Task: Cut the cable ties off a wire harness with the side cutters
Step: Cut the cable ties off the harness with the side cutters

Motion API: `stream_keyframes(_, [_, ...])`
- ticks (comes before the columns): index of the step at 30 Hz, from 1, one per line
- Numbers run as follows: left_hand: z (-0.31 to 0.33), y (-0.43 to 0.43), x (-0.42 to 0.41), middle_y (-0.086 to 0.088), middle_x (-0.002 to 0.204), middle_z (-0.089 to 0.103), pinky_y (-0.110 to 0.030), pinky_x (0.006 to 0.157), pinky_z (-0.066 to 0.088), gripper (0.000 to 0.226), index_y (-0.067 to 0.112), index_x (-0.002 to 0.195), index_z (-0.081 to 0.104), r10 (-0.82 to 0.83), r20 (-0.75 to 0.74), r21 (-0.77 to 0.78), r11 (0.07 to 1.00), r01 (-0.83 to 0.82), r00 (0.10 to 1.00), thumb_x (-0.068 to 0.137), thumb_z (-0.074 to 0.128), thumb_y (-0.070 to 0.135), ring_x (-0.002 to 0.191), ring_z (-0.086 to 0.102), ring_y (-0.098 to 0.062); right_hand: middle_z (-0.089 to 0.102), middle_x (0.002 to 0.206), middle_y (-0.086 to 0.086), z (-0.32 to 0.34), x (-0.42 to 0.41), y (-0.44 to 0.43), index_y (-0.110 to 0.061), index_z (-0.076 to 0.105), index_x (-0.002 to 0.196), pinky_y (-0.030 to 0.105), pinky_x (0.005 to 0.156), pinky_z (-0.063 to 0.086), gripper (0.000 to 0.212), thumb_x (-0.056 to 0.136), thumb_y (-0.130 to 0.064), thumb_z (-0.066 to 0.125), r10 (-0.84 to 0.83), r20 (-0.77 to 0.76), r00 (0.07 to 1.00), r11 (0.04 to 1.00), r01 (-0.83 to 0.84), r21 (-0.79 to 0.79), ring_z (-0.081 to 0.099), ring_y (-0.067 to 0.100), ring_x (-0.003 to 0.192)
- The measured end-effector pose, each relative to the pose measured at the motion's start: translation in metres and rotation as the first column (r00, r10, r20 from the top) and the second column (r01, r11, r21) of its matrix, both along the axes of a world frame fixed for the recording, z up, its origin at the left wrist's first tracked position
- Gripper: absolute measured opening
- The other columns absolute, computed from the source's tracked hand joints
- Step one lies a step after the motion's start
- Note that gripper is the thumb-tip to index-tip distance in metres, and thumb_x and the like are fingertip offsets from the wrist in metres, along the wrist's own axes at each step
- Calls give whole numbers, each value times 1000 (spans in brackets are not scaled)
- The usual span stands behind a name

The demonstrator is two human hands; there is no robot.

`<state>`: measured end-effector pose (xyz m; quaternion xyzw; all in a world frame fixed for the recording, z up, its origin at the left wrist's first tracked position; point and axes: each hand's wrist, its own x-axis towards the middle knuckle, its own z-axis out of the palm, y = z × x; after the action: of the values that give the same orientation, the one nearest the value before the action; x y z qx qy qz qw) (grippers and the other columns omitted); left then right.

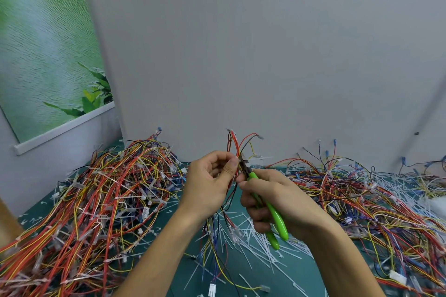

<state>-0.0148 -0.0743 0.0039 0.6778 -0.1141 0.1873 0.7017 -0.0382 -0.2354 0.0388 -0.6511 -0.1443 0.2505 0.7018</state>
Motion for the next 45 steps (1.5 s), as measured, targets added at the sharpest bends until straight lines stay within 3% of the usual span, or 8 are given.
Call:
stream_keyframes(8, [1,-2,-2,10,81,75,-14,68,53,16,36,85,75,-9,15,0,1000,9,1000,92,71,23,77,70,-3,49,65,6,0,0,2,-10,45,98,34,51,48,17,103,-21,57,34,-1,999,999,-34,37,45,22,49])
stream_keyframes(11, [1,-1,-2,9,83,76,-15,69,53,18,40,87,75,-8,24,19,1000,7,1000,93,70,23,79,71,-5,48,65,4,-1,0,2,-11,46,103,32,49,46,19,97,-22,61,32,-5,999,999,-32,31,44,20,49])
stream_keyframes(19, [1,-1,-1,10,81,76,-15,68,53,19,42,87,74,-7,37,13,1000,7,999,92,70,24,76,70,-3,36,64,-2,-1,-1,3,-15,46,102,21,43,32,6,104,-11,49,-16,4,1000,1000,16,-4,31,13,48])
stream_keyframes(24, [0,-1,0,9,84,76,-16,72,54,22,42,86,75,-5,45,15,1000,5,999,93,70,22,79,71,-5,40,64,2,-1,0,2,-17,44,105,26,46,36,25,88,-23,61,11,-29,1000,999,-10,49,34,16,48])
stream_keyframes(29, [-2,-2,1,8,86,77,-18,74,56,19,42,88,74,-10,49,36,999,8,999,93,71,24,82,73,-8,47,66,5,-2,2,1,-13,45,103,33,52,46,29,84,-23,64,34,-22,999,998,-33,52,45,20,49])
stream_keyframes(33, [-2,-2,1,8,87,77,-20,74,56,7,43,89,74,-14,35,22,1000,13,999,86,71,37,84,73,-10,46,66,4,-3,3,1,-12,47,102,33,52,46,26,85,-22,64,33,-10,999,999,-33,37,45,19,51])
stream_keyframes(38, [-2,0,2,8,84,76,-18,68,53,8,39,91,73,-6,25,26,1000,6,1000,91,71,31,78,71,-5,40,64,0,-5,1,1,-14,50,103,24,45,37,15,89,-15,54,18,-21,1000,998,-17,58,34,16,49])
stream_keyframes(45, [-1,0,1,8,81,75,-16,65,52,10,37,88,74,-8,22,19,1000,7,1000,91,71,28,73,69,-4,41,62,0,-4,0,2,-13,48,104,26,45,38,8,100,-6,46,16,-20,1000,999,-15,43,36,16,48])
